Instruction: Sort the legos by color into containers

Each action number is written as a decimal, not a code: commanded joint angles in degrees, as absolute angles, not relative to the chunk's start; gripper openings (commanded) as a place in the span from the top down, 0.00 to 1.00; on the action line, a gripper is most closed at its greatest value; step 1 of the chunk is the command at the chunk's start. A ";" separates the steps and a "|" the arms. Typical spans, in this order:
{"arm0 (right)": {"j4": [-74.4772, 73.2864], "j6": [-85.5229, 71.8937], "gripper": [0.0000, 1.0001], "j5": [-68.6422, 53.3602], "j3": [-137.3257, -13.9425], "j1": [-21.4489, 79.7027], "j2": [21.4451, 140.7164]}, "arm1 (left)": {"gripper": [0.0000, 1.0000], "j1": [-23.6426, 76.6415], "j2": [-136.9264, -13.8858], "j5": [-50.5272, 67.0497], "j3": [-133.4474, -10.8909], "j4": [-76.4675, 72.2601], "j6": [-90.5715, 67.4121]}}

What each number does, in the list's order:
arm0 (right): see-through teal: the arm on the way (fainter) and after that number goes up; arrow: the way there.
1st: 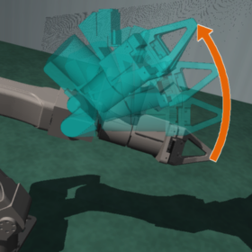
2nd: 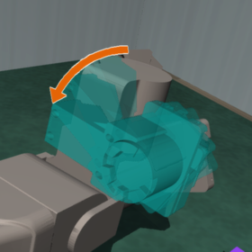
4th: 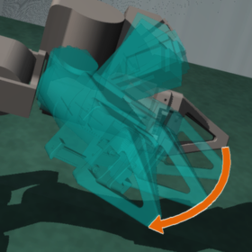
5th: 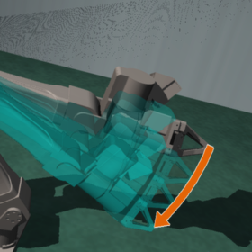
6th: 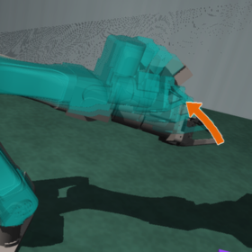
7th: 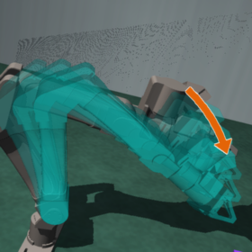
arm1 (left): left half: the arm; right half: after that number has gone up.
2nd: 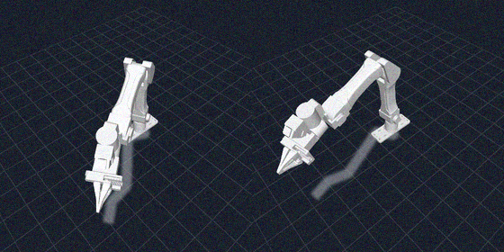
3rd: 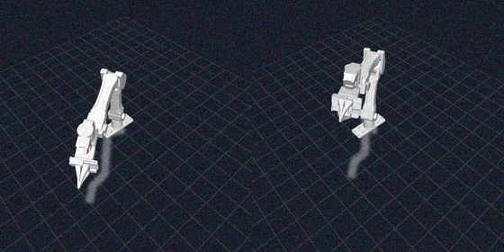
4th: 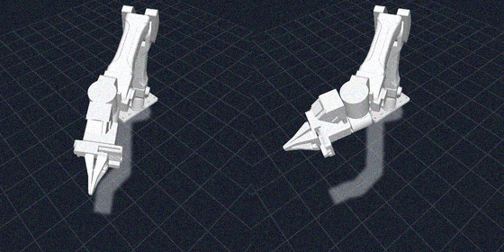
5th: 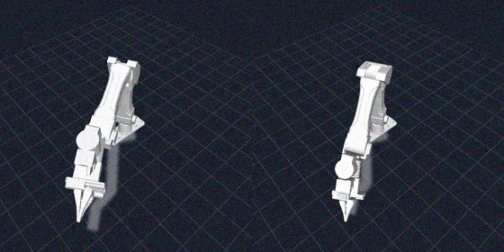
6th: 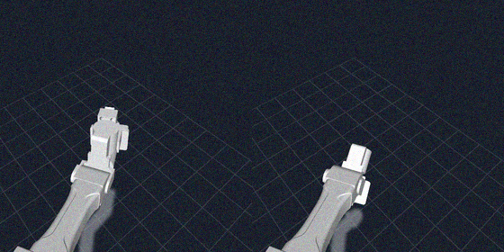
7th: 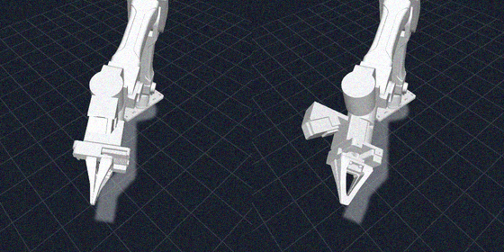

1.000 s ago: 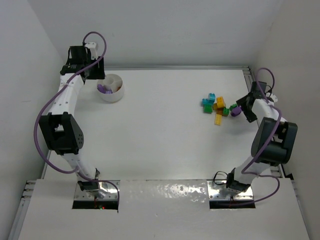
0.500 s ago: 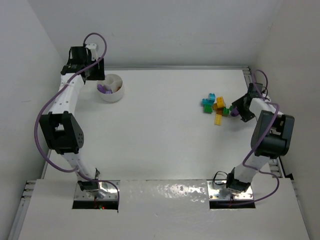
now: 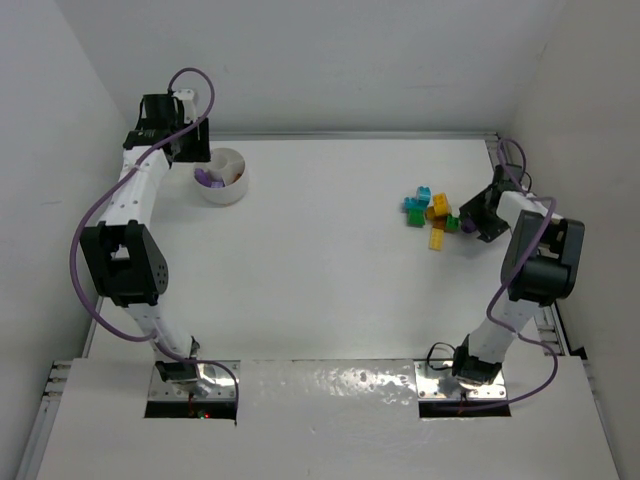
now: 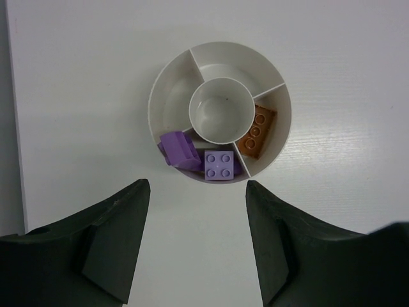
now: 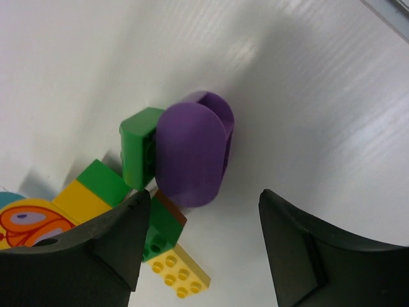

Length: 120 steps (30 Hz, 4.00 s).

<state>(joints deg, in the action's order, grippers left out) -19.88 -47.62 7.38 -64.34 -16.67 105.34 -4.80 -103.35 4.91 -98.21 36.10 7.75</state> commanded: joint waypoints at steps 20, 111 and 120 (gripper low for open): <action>-22.85 -42.01 0.36 9.49 -73.39 -16.17 112.76 | 0.40 -4.40 -102.83 4.48 -100.90 35.60 8.79; -15.29 18.98 0.43 -2.73 -75.59 -14.94 115.05 | 0.40 -4.40 -104.50 5.10 -100.63 37.18 11.78; -14.94 17.49 0.67 -0.18 -74.53 -14.77 114.61 | 0.40 -4.39 -104.77 5.54 -101.34 37.27 11.69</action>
